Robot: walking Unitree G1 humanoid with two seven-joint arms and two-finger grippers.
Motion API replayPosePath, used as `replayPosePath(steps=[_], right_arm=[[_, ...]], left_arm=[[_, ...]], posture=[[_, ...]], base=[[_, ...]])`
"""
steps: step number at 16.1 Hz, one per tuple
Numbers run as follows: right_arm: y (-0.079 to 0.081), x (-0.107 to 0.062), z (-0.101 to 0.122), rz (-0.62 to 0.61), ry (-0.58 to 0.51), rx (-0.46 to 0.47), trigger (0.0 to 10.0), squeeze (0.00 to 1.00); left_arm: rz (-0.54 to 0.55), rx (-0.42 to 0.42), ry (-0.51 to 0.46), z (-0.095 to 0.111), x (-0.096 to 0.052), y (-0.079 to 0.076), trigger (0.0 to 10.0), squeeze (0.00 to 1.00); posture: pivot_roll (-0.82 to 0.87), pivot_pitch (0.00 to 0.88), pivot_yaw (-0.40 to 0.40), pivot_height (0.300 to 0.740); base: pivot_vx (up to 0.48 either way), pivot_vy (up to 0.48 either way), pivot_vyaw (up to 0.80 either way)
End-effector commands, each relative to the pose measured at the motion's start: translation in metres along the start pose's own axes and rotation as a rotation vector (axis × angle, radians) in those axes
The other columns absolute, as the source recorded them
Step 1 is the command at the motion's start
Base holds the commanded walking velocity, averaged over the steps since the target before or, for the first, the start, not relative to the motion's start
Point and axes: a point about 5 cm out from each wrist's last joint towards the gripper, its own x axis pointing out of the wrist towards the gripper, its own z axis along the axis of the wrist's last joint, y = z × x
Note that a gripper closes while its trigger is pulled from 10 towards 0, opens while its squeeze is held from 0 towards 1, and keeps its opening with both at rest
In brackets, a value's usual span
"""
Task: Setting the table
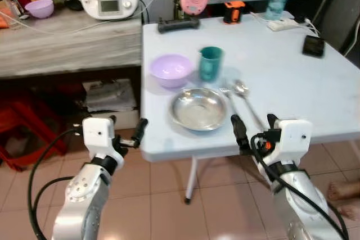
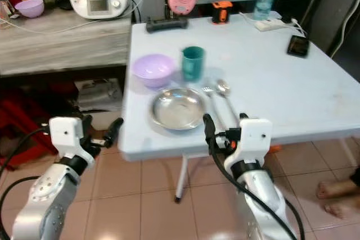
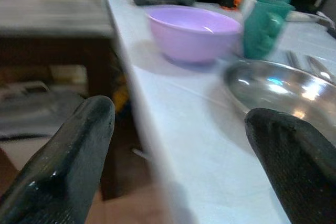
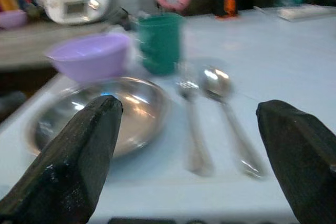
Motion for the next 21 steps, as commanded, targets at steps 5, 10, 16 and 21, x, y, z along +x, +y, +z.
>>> replayPosePath(steps=[5,10,16,21], right_arm=[[-0.0009,0.0002,0.0034,0.003,-0.018,0.022,10.0,0.00],[0.0023,0.0006,0.0041,0.024,-0.024,0.015,10.0,0.00],[0.0031,-0.0001,0.0041,0.026,-0.024,0.019,10.0,0.00],[0.0047,-0.0008,0.0028,0.030,-0.021,0.022,10.0,0.00]], left_arm=[[-0.014,-0.007,-0.007,0.0014,0.0030,-0.0039,10.0,0.00],[-0.045,-0.004,-0.014,0.0024,0.0037,-0.0088,10.0,0.00],[-0.062,-0.016,-0.015,0.0023,0.0048,-0.0116,10.0,0.00],[-0.070,-0.023,-0.011,0.0017,0.0050,-0.0126,10.0,0.00]], posture=[[-0.11,0.086,0.051,0.740],[-0.11,0.085,0.055,0.740],[-0.12,0.093,0.059,0.740],[-0.12,0.093,0.059,0.740]], base=[[0.000,-0.110,0.25],[0.000,0.000,0.08],[0.000,0.000,0.67],[0.000,0.000,0.00]])
